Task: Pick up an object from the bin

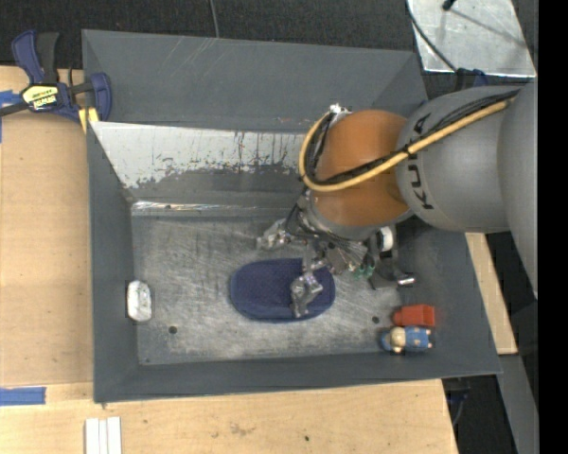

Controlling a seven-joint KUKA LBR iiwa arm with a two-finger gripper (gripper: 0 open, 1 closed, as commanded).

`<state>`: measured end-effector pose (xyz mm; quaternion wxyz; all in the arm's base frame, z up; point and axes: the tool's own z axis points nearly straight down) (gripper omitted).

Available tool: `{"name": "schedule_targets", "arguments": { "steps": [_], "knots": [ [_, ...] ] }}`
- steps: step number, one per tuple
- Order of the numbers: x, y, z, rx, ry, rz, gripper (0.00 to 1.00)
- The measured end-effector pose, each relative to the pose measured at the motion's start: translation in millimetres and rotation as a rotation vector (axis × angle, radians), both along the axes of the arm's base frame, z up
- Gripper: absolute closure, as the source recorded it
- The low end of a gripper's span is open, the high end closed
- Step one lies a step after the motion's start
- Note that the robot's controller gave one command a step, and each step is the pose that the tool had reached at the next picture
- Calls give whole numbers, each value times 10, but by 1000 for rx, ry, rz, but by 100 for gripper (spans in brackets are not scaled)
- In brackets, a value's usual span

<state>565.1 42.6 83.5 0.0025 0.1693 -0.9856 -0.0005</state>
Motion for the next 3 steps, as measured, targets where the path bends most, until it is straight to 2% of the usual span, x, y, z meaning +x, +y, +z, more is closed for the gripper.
{"name": "schedule_targets", "arguments": {
  "steps": [1, 2, 3],
  "knots": [
    [18, -2, 59, 0, -7, 1, 100],
    [233, 291, 69, -1, -8, 339, 100],
    [354, 349, 2197, 1, -19, 248, 100]
  ]
}}
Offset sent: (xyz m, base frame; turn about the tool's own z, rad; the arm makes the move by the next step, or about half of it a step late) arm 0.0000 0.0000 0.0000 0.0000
